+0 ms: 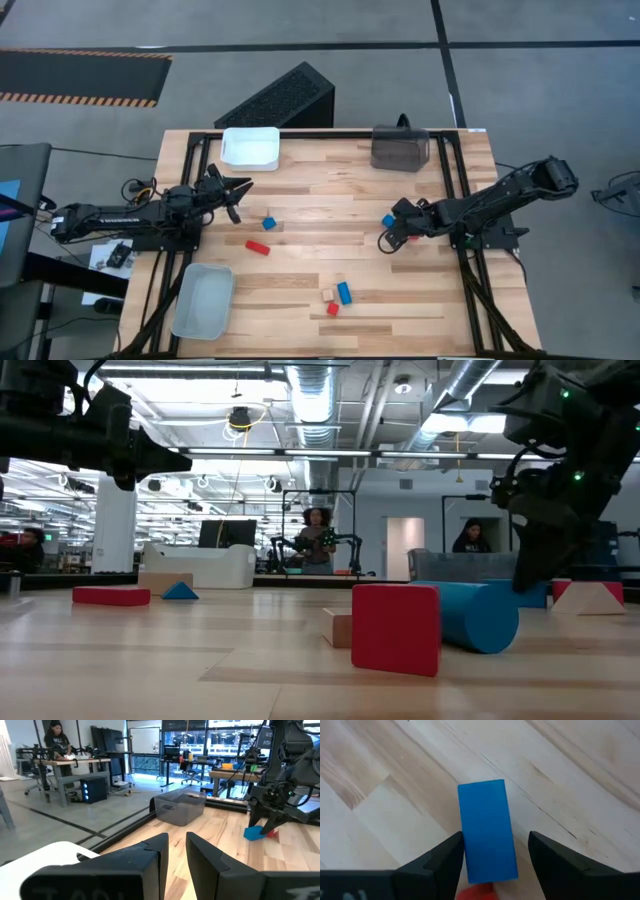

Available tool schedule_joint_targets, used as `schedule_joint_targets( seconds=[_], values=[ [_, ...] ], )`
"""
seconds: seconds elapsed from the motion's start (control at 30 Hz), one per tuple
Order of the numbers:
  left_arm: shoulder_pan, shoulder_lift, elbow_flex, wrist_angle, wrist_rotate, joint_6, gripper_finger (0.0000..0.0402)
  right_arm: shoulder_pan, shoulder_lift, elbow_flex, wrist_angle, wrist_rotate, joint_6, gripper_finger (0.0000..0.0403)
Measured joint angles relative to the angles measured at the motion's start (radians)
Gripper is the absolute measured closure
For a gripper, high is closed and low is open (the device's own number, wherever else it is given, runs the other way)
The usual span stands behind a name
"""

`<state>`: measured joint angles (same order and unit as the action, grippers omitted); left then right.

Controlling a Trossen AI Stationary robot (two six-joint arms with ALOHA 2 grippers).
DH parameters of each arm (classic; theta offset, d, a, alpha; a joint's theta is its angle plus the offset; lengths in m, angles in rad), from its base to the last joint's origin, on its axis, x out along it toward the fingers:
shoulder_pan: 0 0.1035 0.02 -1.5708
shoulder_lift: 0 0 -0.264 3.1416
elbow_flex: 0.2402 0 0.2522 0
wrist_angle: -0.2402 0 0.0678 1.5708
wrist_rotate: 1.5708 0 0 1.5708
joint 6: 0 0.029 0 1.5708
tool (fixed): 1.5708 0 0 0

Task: Sort & place blocks by color
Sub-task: Put the top right blue block into the white bin

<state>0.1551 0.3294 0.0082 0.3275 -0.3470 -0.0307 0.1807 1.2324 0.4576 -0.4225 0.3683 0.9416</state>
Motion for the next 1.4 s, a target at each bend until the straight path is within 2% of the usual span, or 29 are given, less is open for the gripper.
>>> schedule_joint_targets(
  seconds=[0.37, 0.53, 0.73, 0.93, 1.03, 1.2, 1.4],
  values=[
    [0.000, 0.000, 0.000, 0.022, -0.010, 0.028, 0.0346, -0.025, -0.002, 0.001, 0.024, 0.001, -0.044, 0.0280],
    [0.000, 0.000, 0.000, 0.031, -0.020, 0.037, 0.0346, -0.075, 0.001, 0.023, 0.060, -0.043, -0.102, 0.0273],
    [0.000, 0.000, 0.000, 0.031, -0.017, 0.036, 0.0346, -0.145, 0.001, 0.161, 0.073, -0.055, -0.270, 0.0258],
    [0.000, 0.000, 0.000, 0.035, -0.063, 0.033, 0.0346, -0.251, 0.045, 0.247, 0.284, -0.040, -0.481, 0.0269],
    [0.000, -0.002, 0.000, 0.042, -0.063, 0.036, 0.0346, -0.307, 0.132, 0.283, 0.505, -0.053, -0.579, 0.0266],
    [0.000, 0.000, 0.000, 0.063, -0.061, 0.047, 0.0346, -0.373, 0.322, 0.383, 0.767, -0.085, -0.666, 0.0267],
    [0.000, 0.004, 0.000, 0.062, -0.061, 0.072, 0.0346, -0.434, 0.559, 0.649, 0.790, -0.219, -0.747, 0.0265]
  ],
)
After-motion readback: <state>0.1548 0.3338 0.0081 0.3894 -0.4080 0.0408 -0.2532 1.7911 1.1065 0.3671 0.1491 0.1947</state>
